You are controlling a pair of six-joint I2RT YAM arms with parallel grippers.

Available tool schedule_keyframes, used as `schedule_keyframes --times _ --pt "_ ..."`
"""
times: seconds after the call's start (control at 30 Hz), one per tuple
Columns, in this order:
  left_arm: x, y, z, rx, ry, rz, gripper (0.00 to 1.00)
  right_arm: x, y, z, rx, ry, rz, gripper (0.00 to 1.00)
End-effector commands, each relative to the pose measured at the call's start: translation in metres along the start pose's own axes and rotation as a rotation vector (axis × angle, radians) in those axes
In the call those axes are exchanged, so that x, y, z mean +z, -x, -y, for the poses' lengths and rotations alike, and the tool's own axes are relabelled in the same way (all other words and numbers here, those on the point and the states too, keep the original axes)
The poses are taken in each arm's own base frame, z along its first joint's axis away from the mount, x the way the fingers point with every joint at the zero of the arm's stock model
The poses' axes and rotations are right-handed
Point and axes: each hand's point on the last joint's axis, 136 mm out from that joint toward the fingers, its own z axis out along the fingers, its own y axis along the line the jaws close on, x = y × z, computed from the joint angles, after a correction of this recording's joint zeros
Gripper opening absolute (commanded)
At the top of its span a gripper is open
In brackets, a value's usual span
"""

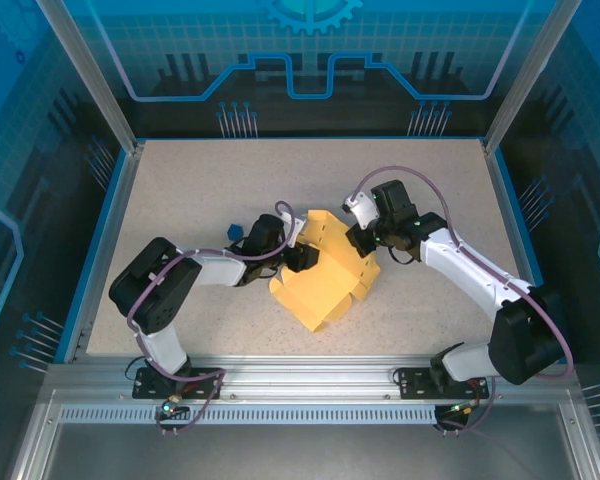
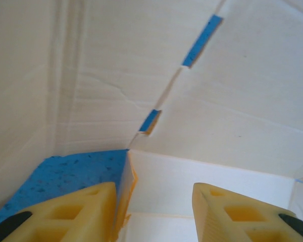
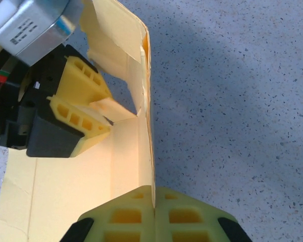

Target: Fold the paper box

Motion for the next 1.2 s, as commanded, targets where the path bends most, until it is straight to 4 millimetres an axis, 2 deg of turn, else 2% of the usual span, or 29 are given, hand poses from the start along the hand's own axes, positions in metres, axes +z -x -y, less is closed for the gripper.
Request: schedule_keyframes --times 0.0,0.43,0.63,0.83,1.03,1.17 --pt "-0.005 0.009 0.024 -0.003 -0.116 0.056 0.45 0.001 0.006 0.005 0.035 0.004 0.017 0.0" --pt "0.016 -0.013 0.032 0.008 -0.126 0.017 0.46 0.006 0.003 0.004 0.06 0.016 0.018 0.0" --pt "0.01 -0.008 0.033 0.024 -0.117 0.027 0.48 0.003 0.002 0.005 0.051 0.006 0.022 0.0" --pt "-0.012 0.014 0.037 0.045 -0.114 0.088 0.5 -0.001 0.001 0.004 0.028 0.005 0.024 0.0" --pt "-0.039 0.044 0.026 0.038 -0.087 0.162 0.54 -0.003 0.0 0.001 0.017 0.018 0.027 0.0" --pt "-0.05 0.063 0.021 0.019 -0.091 0.191 0.55 -0.003 0.002 0.0 0.014 0.027 0.032 0.0"
